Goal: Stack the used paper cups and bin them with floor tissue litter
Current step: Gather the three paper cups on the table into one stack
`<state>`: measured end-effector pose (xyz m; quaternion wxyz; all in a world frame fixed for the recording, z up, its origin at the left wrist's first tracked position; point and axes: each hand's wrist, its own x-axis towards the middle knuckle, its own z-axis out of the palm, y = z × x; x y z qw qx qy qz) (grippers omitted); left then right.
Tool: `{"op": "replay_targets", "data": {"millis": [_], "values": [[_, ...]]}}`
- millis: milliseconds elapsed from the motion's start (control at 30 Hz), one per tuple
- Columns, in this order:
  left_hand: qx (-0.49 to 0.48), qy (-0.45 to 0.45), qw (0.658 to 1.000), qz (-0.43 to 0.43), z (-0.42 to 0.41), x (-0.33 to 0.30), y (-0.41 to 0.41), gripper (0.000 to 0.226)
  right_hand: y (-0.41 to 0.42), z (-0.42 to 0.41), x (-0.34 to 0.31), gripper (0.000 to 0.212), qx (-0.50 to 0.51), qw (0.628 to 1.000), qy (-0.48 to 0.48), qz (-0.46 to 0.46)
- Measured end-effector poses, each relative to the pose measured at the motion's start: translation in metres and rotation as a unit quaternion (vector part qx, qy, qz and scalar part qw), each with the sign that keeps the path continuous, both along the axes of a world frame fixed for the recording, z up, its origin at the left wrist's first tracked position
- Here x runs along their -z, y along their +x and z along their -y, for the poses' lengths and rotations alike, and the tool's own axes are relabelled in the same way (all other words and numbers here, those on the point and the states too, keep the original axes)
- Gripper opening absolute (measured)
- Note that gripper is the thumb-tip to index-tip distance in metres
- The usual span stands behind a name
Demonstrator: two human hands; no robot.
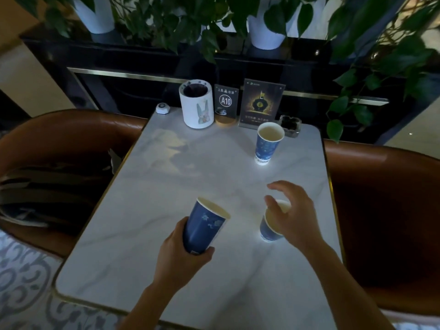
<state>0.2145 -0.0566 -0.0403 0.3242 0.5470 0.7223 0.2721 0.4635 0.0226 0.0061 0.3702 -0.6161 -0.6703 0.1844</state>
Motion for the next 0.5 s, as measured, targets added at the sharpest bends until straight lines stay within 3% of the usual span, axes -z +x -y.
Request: {"op": "replay_targets", "data": {"millis": [167,233,400,500], "values": [[0.002,-0.004,1.000,0.010,0.007,-0.001,0.004,0.073,0.028,0.006,0.030,0.081,-0.075,0.968,-0.202,0.133],[0.007,-0.006,1.000,0.009,0.008,-0.002,0.006,0.072,0.031,0.009,0.040,0.092,-0.106,0.957,-0.214,0.166],[0.019,-0.012,1.000,0.003,0.012,-0.004,0.007,0.070,0.031,0.007,0.048,0.088,-0.095,0.964,-0.208,0.137],[0.029,-0.024,0.999,-0.004,0.014,-0.004,0.005,0.069,0.031,0.006,0.043,0.083,-0.070,0.981,-0.177,0.034]]}}
